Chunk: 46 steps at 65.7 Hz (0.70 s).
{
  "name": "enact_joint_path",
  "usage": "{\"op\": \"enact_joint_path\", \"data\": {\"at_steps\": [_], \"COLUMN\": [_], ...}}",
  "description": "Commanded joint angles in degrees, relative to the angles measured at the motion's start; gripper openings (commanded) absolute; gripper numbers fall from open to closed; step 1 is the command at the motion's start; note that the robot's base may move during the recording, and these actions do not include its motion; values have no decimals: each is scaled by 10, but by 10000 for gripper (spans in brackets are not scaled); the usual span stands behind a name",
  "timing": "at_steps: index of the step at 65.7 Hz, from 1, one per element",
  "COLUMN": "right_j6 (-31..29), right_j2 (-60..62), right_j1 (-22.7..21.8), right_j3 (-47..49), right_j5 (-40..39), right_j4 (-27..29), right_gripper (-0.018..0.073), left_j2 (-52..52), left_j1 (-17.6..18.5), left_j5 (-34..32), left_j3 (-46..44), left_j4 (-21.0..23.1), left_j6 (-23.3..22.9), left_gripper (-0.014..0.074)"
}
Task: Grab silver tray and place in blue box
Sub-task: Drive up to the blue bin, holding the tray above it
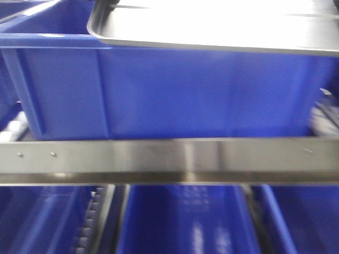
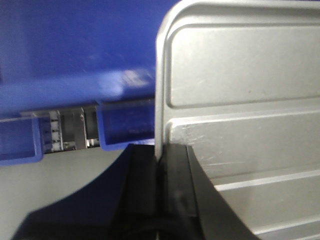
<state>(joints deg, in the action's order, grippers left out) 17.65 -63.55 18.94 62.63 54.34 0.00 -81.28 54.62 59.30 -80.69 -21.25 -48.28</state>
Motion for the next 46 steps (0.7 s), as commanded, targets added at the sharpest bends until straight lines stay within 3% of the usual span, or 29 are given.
{"op": "enact_joint_path", "data": {"at_steps": [1,46], "right_j6": [-6,-6], "right_j2": [13,13], "right_j1": [-5,-5], "right_j3": [18,18], "right_j5": [-9,-9], "right_j4": [-46,-46], "right_gripper": [60,60], "left_j2": [21,21], "left_j1": [-2,-2], "left_j5": [16,16], "left_j3": [-19,-19], "left_j4": [-44,-44], "left_j6": [-1,-1], "left_gripper": [-105,-105]}}
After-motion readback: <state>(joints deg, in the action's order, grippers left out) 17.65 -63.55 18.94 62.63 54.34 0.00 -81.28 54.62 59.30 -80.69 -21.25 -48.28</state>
